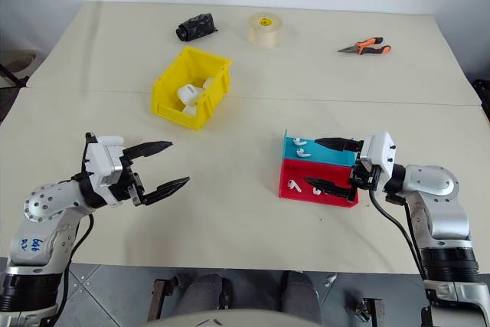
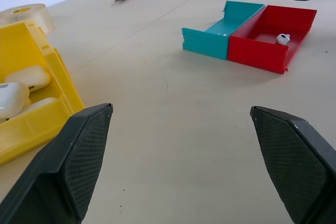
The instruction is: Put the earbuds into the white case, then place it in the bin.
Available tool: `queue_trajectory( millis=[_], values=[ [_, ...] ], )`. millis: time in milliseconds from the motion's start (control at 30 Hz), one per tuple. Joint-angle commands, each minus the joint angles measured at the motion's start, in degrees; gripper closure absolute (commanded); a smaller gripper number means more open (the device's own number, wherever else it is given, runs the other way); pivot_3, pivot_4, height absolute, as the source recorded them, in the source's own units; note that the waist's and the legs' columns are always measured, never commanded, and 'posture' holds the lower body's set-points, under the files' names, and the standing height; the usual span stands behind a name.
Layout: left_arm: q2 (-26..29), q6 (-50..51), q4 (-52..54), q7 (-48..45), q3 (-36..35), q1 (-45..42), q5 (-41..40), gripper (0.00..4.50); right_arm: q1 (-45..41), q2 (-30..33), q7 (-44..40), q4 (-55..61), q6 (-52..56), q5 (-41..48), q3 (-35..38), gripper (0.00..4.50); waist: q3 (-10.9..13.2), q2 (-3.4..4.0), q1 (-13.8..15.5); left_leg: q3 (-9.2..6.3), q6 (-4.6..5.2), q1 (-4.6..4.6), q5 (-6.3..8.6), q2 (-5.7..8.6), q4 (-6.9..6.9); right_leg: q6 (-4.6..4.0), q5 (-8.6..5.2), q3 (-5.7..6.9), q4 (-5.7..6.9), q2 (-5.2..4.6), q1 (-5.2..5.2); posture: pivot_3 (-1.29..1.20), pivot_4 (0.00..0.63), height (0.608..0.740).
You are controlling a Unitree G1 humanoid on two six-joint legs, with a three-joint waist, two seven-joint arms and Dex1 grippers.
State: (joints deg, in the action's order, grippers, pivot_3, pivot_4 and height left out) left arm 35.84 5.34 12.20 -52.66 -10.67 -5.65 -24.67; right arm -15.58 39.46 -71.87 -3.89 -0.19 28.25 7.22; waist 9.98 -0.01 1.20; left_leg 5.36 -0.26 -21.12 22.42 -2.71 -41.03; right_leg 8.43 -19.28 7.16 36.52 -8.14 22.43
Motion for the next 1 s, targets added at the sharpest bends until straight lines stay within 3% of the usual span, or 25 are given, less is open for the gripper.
queue_trajectory(
  millis=[33,400,533,800,1000],
  values=[
    [0.37,-2.21,2.24,0.86,-0.71,-0.30,0.91,0.06,-0.87,-0.38,-0.45,0.48,-1.37,0.38,0.69,0.00,0.00,0.00,-0.01,0.00,0.00,0.00,0.00,0.00,0.00,0.00,0.00,0.00,0.00,0.00,0.00,0.00,0.150,0.740],
    [0.02,0.30,3.24,1.35,-1.62,-0.40,-2.53,0.06,-1.23,-0.72,-1.04,0.24,-1.32,0.33,0.41,0.00,0.00,0.00,-0.02,0.00,0.00,0.00,0.00,0.00,0.00,0.00,0.00,0.00,0.00,0.00,0.00,0.00,0.150,0.740],
    [0.88,2.88,4.85,4.65,-4.68,3.58,-1.68,0.06,-1.78,-1.80,-2.90,1.01,-0.90,1.00,-1.23,0.00,0.00,0.00,-0.22,-0.01,0.00,0.01,0.00,0.00,0.01,0.00,0.00,0.00,0.00,0.00,0.00,0.00,0.150,0.740],
    [-4.13,12.77,14.81,20.41,-18.71,16.25,-5.32,0.06,-5.07,-8.10,-5.32,2.41,-4.99,2.33,-3.60,0.00,0.00,0.00,-1.44,-0.07,0.00,0.02,0.00,-0.06,0.04,0.00,0.00,0.00,0.00,0.00,0.00,0.00,0.150,0.740],
    [-12.95,22.94,25.48,35.84,-28.45,30.38,-4.84,0.06,-7.01,-13.21,-5.94,4.87,-5.06,4.69,-6.09,0.00,0.00,-0.02,-1.32,-0.11,0.00,0.01,0.00,-0.07,0.05,0.00,0.00,-0.02,-0.04,-0.01,-0.02,0.00,0.150,0.740]
  ],
)
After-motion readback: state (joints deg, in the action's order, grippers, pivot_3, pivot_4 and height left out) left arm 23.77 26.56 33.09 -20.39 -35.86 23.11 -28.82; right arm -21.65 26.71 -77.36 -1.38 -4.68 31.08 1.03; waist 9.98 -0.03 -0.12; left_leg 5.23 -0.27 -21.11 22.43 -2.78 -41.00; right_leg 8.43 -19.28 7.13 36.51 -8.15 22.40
